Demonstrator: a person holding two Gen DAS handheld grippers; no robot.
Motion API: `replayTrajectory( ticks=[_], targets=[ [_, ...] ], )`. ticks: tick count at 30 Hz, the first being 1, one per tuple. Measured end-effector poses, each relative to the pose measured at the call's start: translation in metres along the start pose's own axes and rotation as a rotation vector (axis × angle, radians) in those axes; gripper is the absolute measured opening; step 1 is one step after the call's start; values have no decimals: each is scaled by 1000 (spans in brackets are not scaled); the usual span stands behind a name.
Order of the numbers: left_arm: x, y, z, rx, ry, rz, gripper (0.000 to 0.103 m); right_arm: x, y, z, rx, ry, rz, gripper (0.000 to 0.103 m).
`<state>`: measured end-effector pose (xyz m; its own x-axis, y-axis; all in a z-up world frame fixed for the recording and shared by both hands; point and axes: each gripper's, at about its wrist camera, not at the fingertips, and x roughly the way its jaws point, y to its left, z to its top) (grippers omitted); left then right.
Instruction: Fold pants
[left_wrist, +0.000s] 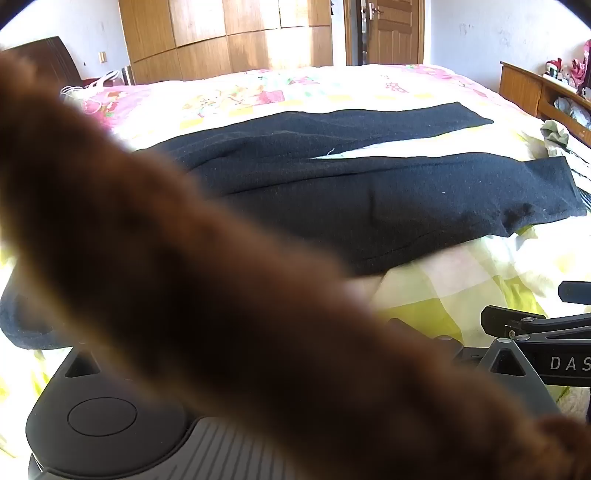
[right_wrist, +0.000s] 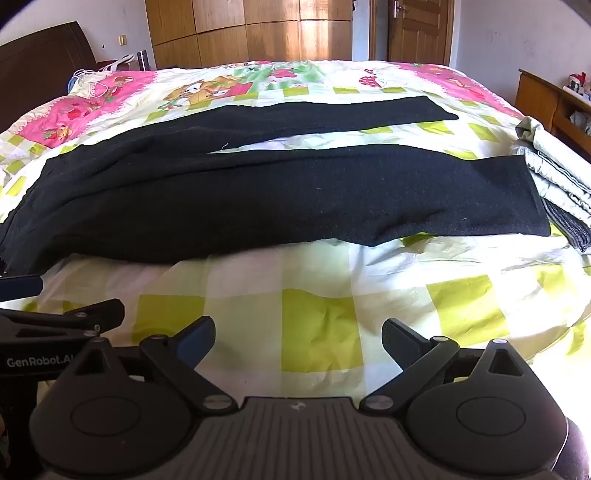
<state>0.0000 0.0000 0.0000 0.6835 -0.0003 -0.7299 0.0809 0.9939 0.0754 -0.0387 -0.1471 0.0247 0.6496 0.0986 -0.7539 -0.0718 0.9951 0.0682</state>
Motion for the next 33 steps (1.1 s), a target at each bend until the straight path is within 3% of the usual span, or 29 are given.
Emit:
replayTrajectory(
  ticks=[33],
  targets=[
    [4, 3, -4, -7, 14, -8, 103, 2, 1, 0, 0, 9, 1, 103]
  ],
)
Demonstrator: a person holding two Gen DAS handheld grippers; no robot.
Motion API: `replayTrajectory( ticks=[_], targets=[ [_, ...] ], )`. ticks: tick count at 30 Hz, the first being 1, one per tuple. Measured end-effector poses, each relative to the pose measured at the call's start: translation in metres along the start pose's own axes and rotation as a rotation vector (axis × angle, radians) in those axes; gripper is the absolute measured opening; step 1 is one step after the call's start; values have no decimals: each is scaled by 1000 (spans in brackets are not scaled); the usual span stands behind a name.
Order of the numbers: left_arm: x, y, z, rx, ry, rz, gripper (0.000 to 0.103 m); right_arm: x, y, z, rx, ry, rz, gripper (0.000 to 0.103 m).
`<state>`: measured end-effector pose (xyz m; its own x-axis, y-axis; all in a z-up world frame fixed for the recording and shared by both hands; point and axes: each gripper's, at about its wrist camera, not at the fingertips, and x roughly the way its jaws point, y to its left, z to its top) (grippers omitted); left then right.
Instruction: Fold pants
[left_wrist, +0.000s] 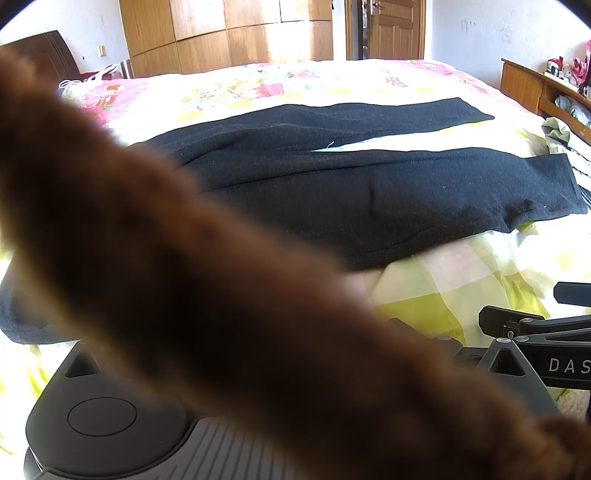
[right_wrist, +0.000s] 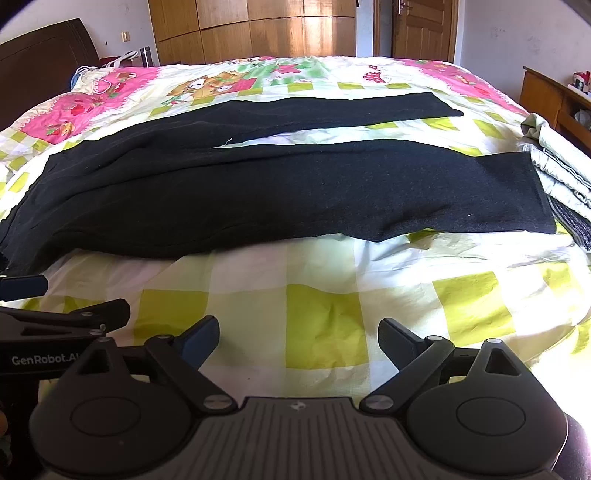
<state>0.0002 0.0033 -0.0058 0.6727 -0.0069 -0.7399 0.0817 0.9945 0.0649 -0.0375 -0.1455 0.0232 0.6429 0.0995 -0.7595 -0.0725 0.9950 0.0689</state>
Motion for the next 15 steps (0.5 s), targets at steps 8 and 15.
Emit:
replayTrajectory(
  ticks=[8, 15],
  targets=[
    [1, -1, 2, -1, 3, 2, 103, 0, 0, 0, 0, 0, 0, 103],
    [2, -1, 1, -1, 1, 1, 103, -1, 0, 0, -1, -3, -1, 103]
  ],
)
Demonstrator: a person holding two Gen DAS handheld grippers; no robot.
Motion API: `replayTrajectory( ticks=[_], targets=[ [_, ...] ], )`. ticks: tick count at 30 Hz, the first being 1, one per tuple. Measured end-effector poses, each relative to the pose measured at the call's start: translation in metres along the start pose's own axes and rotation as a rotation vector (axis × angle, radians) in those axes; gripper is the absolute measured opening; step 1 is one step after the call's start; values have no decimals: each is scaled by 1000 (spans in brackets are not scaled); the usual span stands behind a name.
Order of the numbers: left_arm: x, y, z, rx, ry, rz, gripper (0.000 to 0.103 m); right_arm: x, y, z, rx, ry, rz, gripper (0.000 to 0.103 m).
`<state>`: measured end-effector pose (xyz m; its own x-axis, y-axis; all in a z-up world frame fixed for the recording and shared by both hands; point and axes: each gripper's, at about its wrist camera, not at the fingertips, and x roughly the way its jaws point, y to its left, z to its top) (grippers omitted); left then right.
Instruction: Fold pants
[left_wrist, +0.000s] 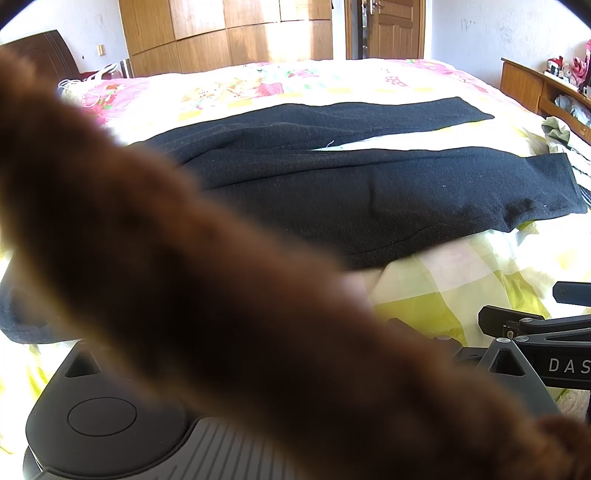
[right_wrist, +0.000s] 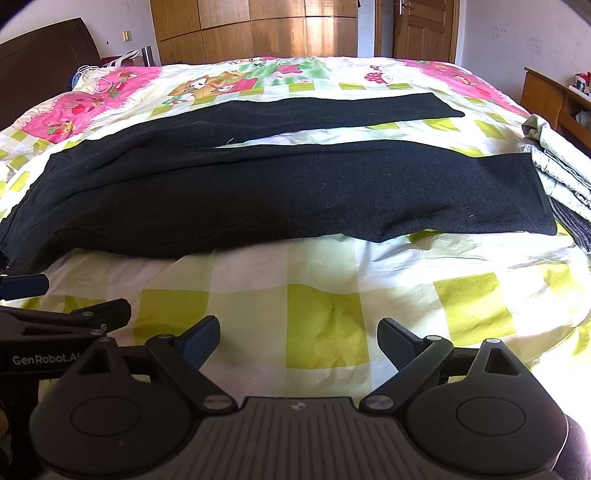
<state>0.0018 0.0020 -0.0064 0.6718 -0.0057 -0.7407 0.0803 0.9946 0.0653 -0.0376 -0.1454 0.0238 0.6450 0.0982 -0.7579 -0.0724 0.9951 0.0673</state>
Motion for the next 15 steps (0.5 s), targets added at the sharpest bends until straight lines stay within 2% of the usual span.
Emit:
replayTrajectory(
  ticks=[15],
  targets=[
    [0, -1, 0, 5, 1, 5, 103, -1, 6, -1, -9, -2, 9, 100]
  ],
)
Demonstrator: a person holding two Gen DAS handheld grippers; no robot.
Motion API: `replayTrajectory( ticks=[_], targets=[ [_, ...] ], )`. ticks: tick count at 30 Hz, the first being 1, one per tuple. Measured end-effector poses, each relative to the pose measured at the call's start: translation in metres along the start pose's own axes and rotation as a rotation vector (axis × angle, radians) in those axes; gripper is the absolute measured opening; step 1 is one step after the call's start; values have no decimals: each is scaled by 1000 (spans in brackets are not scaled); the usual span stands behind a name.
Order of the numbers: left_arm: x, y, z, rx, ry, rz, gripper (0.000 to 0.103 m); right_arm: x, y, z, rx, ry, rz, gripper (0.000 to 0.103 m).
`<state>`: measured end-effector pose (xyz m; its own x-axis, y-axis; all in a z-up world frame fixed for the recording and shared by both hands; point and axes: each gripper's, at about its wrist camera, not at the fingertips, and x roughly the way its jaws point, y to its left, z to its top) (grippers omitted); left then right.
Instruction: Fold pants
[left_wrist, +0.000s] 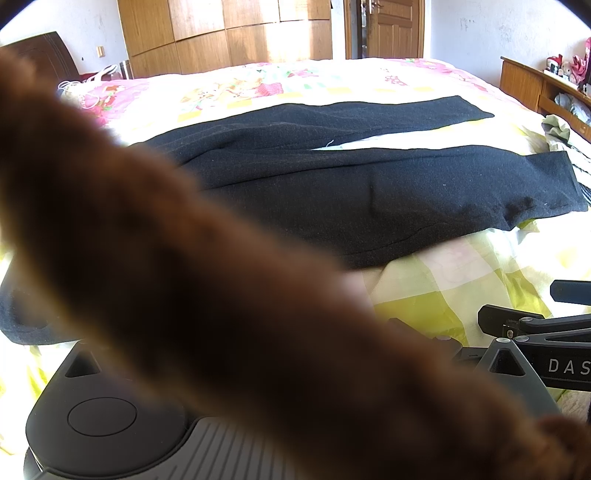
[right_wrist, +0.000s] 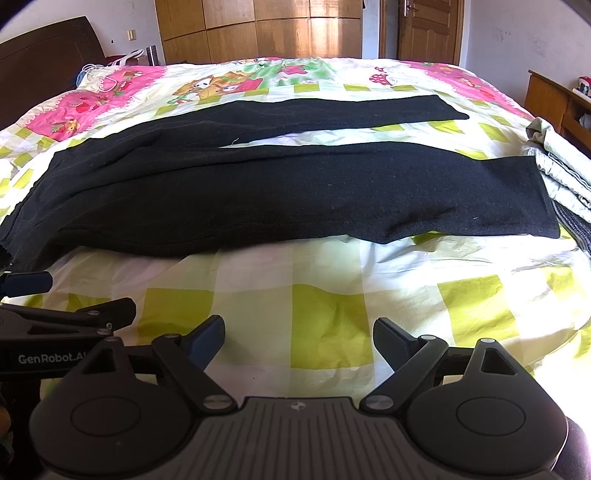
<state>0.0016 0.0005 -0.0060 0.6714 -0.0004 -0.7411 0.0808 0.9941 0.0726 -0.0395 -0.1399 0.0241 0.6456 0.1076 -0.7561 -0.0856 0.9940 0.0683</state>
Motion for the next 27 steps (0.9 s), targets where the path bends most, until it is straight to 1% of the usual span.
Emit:
replayTrajectory(
  ticks=[10, 16, 17, 19, 20, 23, 27],
  targets=[
    [2, -3, -2, 4, -4, 3, 103, -2, 2, 0, -1, -1, 3, 98],
    [-3, -4, -1, 14, -12, -13, 103, -1, 0, 2, -2, 6, -5, 90],
    [-4, -5, -1, 23, -19, -18, 103, -3, -1, 3, 7, -11, -5, 90],
    [-8, -9, -1, 53, -38, -6, 103, -8, -4, 5, 13, -44, 0, 90],
    [-9, -10, -1, 63, -45, -4, 103, -9, -4, 5, 14, -49, -1, 90],
    [-10, -12, -2, 71, -47, -9, 103, -5, -4, 5, 12, -27, 3, 90],
    [-8, -10, -1, 58, -42, -2, 103, -6, 0, 4, -8, -30, 14, 90]
  ],
)
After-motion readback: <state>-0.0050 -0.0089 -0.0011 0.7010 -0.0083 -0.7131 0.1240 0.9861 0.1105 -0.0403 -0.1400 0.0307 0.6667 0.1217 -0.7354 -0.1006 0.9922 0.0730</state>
